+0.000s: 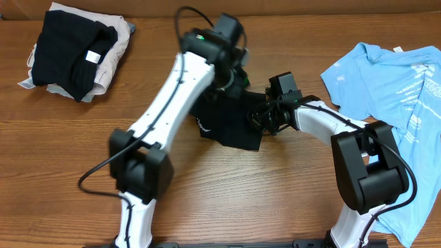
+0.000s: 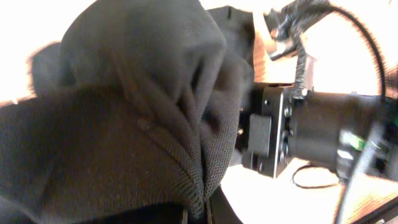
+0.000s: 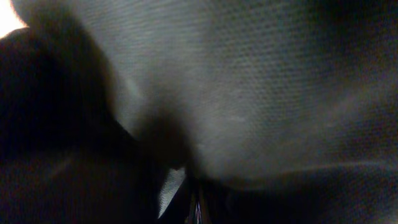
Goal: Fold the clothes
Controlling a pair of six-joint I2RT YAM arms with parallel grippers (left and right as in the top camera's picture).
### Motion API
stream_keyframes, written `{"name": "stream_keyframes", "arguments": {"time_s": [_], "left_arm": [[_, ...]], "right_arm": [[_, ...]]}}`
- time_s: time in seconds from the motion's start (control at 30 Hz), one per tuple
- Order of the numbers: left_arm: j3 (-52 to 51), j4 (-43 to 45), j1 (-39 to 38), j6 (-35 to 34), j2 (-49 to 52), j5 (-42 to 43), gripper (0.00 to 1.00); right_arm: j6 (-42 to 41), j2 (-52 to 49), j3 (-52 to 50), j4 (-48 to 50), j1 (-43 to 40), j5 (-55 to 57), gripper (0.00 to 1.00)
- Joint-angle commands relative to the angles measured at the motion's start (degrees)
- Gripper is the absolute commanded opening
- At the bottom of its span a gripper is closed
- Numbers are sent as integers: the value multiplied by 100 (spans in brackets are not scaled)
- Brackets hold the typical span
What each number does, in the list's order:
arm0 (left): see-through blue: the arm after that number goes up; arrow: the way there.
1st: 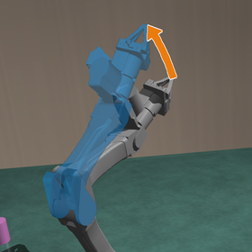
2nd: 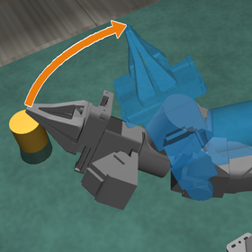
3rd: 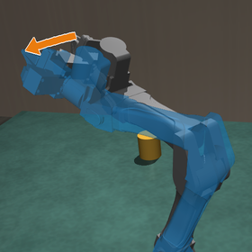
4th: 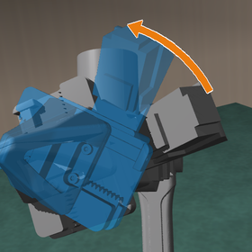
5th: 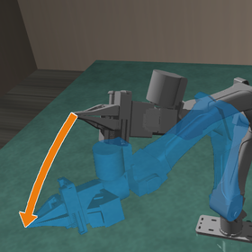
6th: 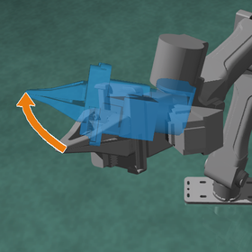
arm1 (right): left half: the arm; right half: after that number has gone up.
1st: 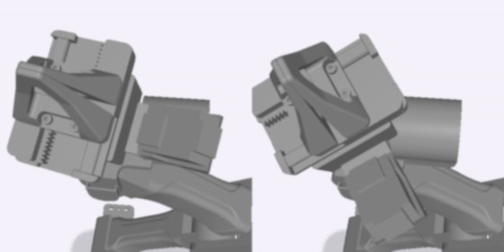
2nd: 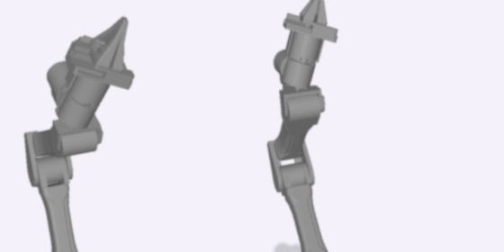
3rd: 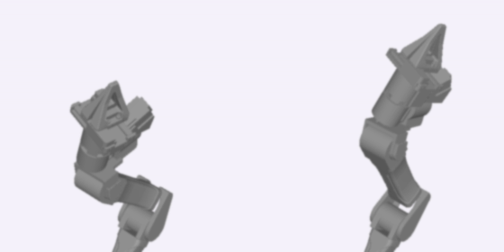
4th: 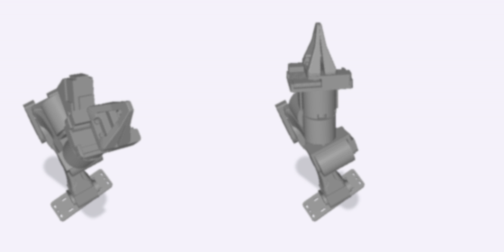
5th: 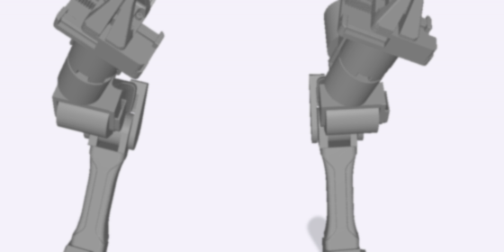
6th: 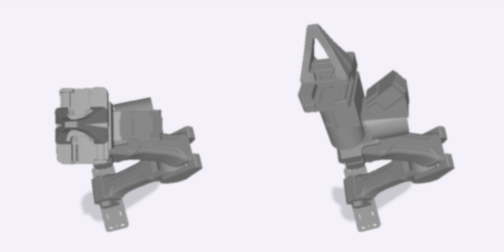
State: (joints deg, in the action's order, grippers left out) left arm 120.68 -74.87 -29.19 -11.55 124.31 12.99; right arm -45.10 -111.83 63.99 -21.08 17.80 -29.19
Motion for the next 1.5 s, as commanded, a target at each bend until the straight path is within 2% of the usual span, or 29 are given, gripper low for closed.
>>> {"name": "stream_keyframes", "arguments": {"time_s": [0.0, 0.27, 0.3, 0.33, 0.4, 0.47, 0.57, 0.7, 0.93, 1.1, 1.2, 1.33, 1.47], "left_arm": [[20, 39, -151, -289, 400, -7, 4], [20, 94, -282, -330, 721, 59, 4], [20, 109, -289, -330, 721, 59, 9], [22, 129, -295, -330, 721, 59, 21], [22, 166, -306, -328, 719, 133, 56], [28, 168, -304, -319, 719, 361, 82], [227, 107, -297, -166, 715, 691, 100], [1202, -310, -251, -149, 713, 699, 100], [3882, -988, 138, -302, 713, 695, 100], [5324, -1499, 813, -479, 713, 693, 100], [5713, -1858, 1268, -472, 713, 566, 100], [5713, -2192, 1735, -275, 715, 551, 100], [5565, -2192, 1932, -76, 721, 404, 100]], "right_arm": [[50, 614, -48, 24, -251, -186, 4], [177, 2468, -48, -415, -1482, -564, 4], [203, 2682, -48, -509, -1644, -568, 4], [210, 2855, -48, -603, -1781, -566, 4], [337, 3128, -48, -748, -2015, -612, 4], [452, 3335, -50, -855, -2197, -664, 7], [632, 3495, -48, -907, -2299, -695, 17], [761, 3506, -50, -992, -2297, -693, 22], [960, 3501, -52, -1228, -2295, -629, 27], [1344, 3460, -52, -1158, -1919, -555, 46], [1410, 3342, -50, -1084, -1268, -57, 53], [1408, 2944, -50, -809, -223, 942, 63], [1377, 2299, -50, -389, 595, 1847, 64]]}}
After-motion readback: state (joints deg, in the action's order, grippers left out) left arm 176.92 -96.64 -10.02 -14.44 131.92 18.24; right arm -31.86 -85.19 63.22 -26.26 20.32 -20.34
